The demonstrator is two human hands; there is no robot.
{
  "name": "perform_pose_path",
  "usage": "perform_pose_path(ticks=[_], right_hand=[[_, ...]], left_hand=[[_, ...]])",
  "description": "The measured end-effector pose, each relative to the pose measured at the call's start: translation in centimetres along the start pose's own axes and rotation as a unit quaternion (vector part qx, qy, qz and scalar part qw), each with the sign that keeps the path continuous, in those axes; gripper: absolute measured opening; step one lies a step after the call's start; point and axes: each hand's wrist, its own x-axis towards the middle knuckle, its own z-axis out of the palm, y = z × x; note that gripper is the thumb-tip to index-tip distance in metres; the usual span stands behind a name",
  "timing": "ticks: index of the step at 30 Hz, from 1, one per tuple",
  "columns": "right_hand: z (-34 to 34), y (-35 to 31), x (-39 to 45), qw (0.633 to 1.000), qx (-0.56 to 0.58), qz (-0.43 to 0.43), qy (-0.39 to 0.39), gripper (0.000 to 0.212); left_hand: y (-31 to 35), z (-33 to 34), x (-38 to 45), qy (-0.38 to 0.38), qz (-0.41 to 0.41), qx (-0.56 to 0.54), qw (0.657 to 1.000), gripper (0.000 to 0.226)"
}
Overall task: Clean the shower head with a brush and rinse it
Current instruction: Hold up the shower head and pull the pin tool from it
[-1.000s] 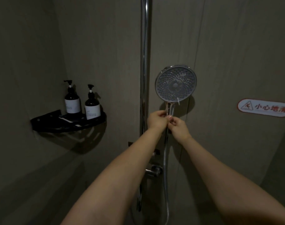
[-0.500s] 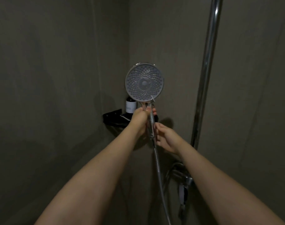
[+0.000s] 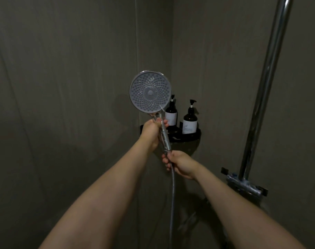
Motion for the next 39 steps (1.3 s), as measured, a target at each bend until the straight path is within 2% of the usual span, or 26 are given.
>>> perform_pose_path(ticks=[3,5,6,7,8,11,13,15,19,22,24,27,30,34,37,39], right_hand=[[1.1,0.4,0.7,0.98,-0.179,-0.047,0.074,0.027],[1.2,0.8,1.1,0.933,-0.316,-0.093,0.144,0.03],[1.3,1.0,1.2,0.918,-0.34,-0.112,0.172,0.031],[1.3,1.3,1.3,0.917,-0.333,-0.122,0.183,0.031],[1.5,1.4,1.3,0.931,-0.296,-0.118,0.176,0.03],[1.2,1.3,1.3,0.986,-0.117,-0.054,0.102,0.026],[0.3,1.0,0.9,0.996,-0.04,-0.036,0.072,0.027],[-0.4,0.8,0.6,0.996,-0.041,-0.047,0.067,0.025],[-0.3,0.7,0.4,0.987,-0.087,-0.073,0.112,0.016],[-0.4,0.9,0.2,0.991,-0.015,-0.066,0.113,0.014],[-0.6,0.9,-0.1,0.993,0.05,-0.047,0.092,0.023],[-0.5,0.8,-0.6,0.994,0.014,-0.057,0.095,0.017],[0.0,0.9,-0.6,0.989,0.046,-0.076,0.116,0.008],[0.5,1.1,-0.4,0.988,0.107,-0.05,0.096,0.024],[1.1,1.0,-0.5,0.99,0.058,-0.066,0.114,0.015],[1.4,1.0,-0.5,0.988,0.074,-0.073,0.111,0.009]], left_hand=[[0.0,-0.1,0.1,0.048,0.011,-0.014,0.999,0.024],[0.0,-0.1,0.1,0.064,0.015,-0.018,0.998,0.023],[0.0,0.0,0.0,0.067,0.016,-0.015,0.997,0.023],[0.0,0.1,-0.1,0.068,0.019,-0.01,0.997,0.024],[0.1,0.1,-0.2,0.066,0.023,-0.001,0.998,0.024],[0.0,0.1,-0.2,0.058,0.024,0.026,0.998,0.024],[-0.2,0.1,-0.1,0.055,0.022,0.021,0.998,0.025],[-0.4,0.2,-0.1,0.052,0.022,0.014,0.998,0.025],[-0.6,0.7,-0.1,0.04,0.021,0.001,0.999,0.024],[-0.7,0.9,-0.1,0.031,0.013,0.004,0.999,0.022],[-0.8,0.8,0.0,0.025,0.008,0.008,1.0,0.022],[-1.0,0.7,-0.1,0.022,0.01,0.005,1.0,0.022],[-1.0,0.6,-0.1,0.022,0.011,-0.002,1.0,0.022],[-0.8,0.2,-0.3,0.017,0.011,0.016,1.0,0.022],[-0.5,0.0,-0.2,0.023,0.015,0.012,1.0,0.022],[-0.3,-0.3,-0.2,0.026,0.014,0.008,1.0,0.022]])
